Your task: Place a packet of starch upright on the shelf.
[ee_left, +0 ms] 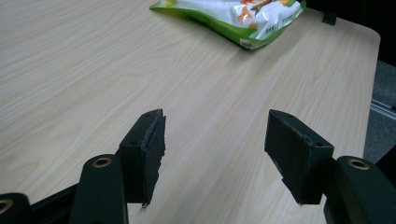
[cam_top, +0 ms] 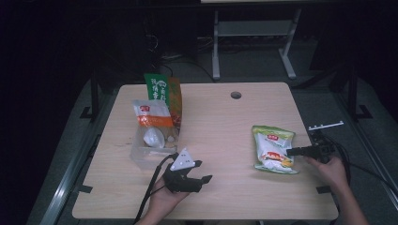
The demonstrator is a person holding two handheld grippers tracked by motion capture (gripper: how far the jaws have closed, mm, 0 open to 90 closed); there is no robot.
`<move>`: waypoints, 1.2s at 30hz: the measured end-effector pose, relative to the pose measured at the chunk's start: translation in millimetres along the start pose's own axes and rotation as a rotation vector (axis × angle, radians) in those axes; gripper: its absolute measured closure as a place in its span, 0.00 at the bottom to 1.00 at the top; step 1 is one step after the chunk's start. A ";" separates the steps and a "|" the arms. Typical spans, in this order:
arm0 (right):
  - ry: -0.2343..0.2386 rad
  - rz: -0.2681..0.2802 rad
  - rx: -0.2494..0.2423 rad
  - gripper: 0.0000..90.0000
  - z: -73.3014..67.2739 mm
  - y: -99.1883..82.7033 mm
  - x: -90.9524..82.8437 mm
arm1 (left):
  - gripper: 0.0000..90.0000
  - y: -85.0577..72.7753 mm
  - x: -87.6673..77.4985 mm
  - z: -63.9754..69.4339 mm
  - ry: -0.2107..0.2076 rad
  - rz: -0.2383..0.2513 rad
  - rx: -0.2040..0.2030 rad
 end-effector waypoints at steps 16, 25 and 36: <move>-0.074 0.023 -0.134 0.98 -31.1 -3.0 -11.2 | 0.39 17.7 26.0 2.4 -0.051 -0.003 -0.031; -0.037 0.054 -0.212 0.98 -64.6 -4.7 -11.2 | 0.36 28.8 54.0 9.2 -0.107 -0.016 -0.058; -0.021 0.074 -0.309 0.98 -101.0 -0.3 -9.7 | 0.33 32.1 92.7 10.5 -0.193 -0.038 -0.143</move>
Point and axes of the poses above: each handheld gripper's, and its own axes: x roughly forward along the jaws, y roughly out of its top, z roughly to its right, the point moved 6 cm from there along x, roughly forward along the jaws, and after that the axes turned 1 degree about x, right-handed, at the moved point
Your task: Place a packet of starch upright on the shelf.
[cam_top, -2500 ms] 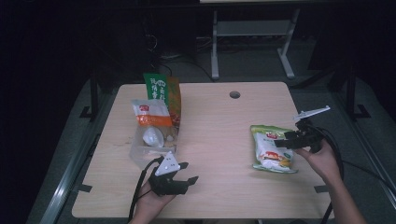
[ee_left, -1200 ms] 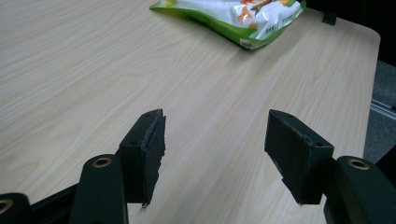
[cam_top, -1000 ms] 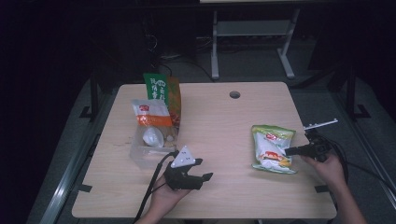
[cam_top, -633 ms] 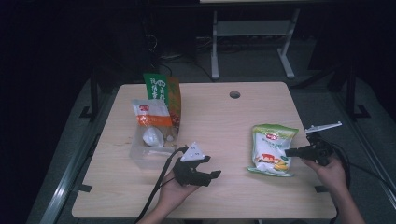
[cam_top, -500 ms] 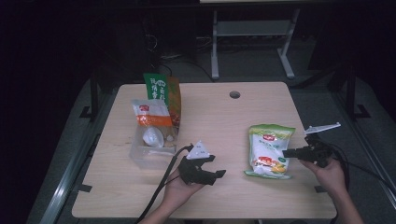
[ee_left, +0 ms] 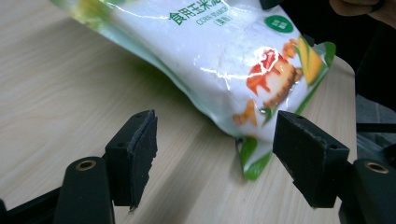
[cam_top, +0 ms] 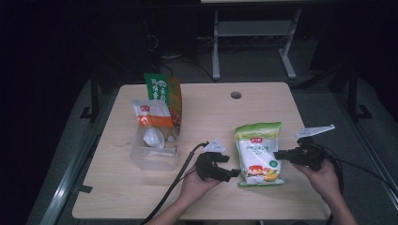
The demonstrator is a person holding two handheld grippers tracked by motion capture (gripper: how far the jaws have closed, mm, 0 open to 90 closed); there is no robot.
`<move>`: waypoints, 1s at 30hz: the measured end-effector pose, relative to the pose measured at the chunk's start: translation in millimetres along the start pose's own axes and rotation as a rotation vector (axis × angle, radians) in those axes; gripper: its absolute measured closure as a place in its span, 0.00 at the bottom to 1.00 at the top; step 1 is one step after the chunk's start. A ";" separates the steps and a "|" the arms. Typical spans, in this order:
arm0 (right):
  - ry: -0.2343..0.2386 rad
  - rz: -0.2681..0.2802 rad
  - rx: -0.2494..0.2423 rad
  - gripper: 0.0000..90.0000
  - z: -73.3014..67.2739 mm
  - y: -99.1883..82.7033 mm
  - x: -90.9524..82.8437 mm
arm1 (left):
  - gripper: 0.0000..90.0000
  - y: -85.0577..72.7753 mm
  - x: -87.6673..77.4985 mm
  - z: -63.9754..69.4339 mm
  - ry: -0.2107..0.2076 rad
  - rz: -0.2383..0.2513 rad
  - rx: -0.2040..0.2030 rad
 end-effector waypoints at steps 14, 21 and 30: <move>0.023 0.026 -0.093 0.98 -25.5 12.7 6.7 | 0.45 6.6 17.4 -14.7 -0.152 0.038 -0.189; 0.030 0.045 -0.112 0.98 -30.7 16.0 7.6 | 0.77 10.2 11.3 -22.0 -0.201 0.081 -0.247; 0.027 0.088 -0.140 0.98 -38.4 28.0 16.5 | 0.90 18.8 -9.1 -27.2 -0.058 0.122 -0.153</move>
Point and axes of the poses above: each handheld gripper's, and its own axes: x roughly forward along the jaws, y roughly out of its top, z roughly to its right, the point moved 6 cm from there along x, roughly forward along the jaws, and after that the axes turned 1 degree about x, right-handed, at the moved point
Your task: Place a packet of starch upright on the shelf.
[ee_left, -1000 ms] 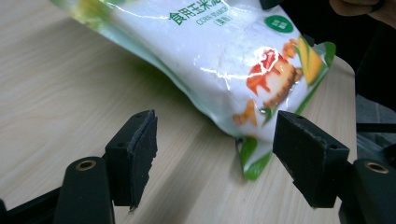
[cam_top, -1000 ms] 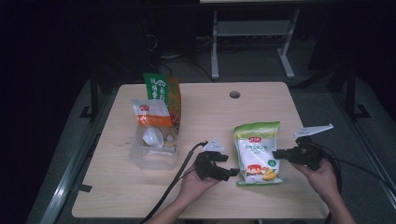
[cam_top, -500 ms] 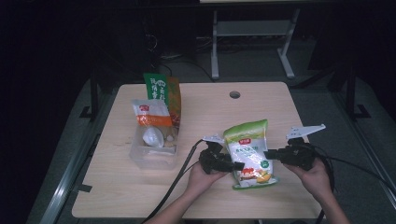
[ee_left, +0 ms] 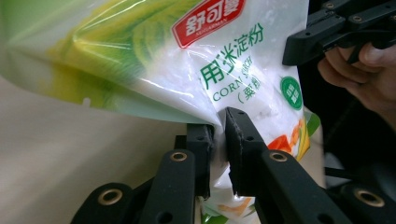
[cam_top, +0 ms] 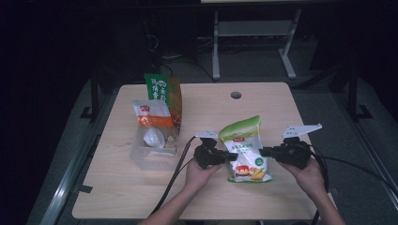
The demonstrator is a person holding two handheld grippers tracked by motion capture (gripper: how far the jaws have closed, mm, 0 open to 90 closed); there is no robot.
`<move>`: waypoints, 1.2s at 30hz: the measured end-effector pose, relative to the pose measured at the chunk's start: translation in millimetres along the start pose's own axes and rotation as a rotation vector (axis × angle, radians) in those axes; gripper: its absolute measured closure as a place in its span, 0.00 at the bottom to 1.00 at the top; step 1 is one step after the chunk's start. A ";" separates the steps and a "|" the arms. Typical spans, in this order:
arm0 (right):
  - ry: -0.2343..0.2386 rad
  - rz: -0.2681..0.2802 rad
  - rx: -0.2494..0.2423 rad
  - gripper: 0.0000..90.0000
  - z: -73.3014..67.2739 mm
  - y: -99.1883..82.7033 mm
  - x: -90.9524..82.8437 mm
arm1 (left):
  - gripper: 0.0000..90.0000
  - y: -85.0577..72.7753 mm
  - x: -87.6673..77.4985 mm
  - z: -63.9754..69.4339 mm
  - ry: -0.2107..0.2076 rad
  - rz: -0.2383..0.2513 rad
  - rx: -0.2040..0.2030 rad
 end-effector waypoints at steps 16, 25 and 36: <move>0.052 -0.009 -0.007 0.96 -1.9 5.3 41.4 | 0.92 2.2 -31.3 -6.0 0.214 -0.025 0.208; 0.109 -0.027 0.012 0.71 2.0 4.3 49.6 | 0.92 1.4 -31.4 -0.1 0.219 -0.026 0.255; 0.149 -0.056 -0.035 0.73 -6.7 7.9 62.2 | 0.92 0.3 -33.0 0.1 0.213 -0.037 0.280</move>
Point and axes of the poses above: each handheld gripper's, and its own axes: x roughly forward along the jaws, y roughly out of its top, z roughly to its right, the point moved 6 cm from there along x, roughly forward along the jaws, and after that the axes turned 1 degree about x, right-handed, at the moved point
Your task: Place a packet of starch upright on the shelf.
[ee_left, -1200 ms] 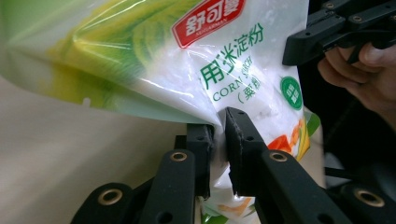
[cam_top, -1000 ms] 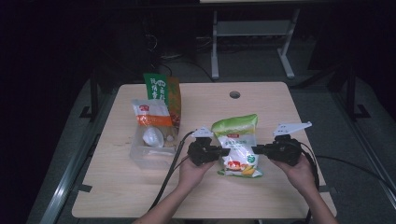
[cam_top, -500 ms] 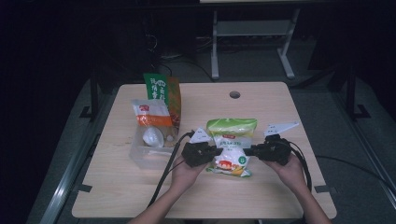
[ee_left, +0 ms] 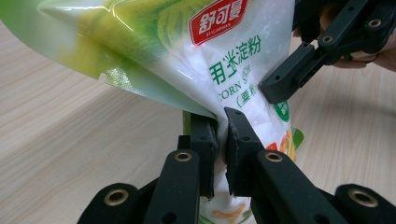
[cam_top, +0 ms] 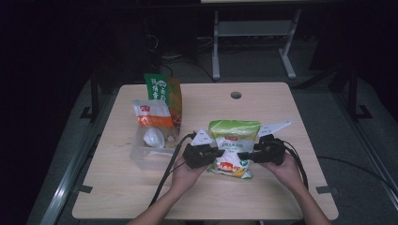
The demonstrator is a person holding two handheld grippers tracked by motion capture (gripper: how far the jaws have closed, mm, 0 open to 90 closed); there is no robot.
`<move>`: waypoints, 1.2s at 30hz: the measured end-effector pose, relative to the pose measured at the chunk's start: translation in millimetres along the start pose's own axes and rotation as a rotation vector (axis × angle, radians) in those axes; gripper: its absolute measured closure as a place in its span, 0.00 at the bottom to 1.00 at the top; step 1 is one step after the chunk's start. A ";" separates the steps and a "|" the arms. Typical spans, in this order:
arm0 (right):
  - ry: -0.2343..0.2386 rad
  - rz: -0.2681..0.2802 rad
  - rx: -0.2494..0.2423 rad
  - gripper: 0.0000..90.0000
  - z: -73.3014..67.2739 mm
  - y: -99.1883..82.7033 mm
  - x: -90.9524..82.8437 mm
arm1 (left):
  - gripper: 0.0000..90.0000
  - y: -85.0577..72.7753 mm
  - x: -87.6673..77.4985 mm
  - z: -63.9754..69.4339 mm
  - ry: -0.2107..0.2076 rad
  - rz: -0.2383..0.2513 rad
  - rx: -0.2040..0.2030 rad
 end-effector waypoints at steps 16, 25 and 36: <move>-0.047 0.034 -0.027 0.96 -9.5 3.8 -5.0 | 0.78 -3.7 -11.5 0.2 -0.003 -0.026 -0.012; -0.050 0.040 -0.024 0.96 -14.9 5.0 -6.8 | 0.68 -12.2 -27.3 1.2 0.000 -0.038 -0.014; -0.060 0.052 -0.022 0.97 -18.1 8.2 -9.2 | 0.62 -21.9 -42.8 9.7 -0.011 -0.044 0.008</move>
Point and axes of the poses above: each handheld gripper's, and its own axes: x roughly forward along the jaws, y roughly out of its top, z roughly to its right, the point moved 6 cm from there along x, roughly forward along the jaws, and after that the axes turned 1 degree about x, right-handed, at the moved point
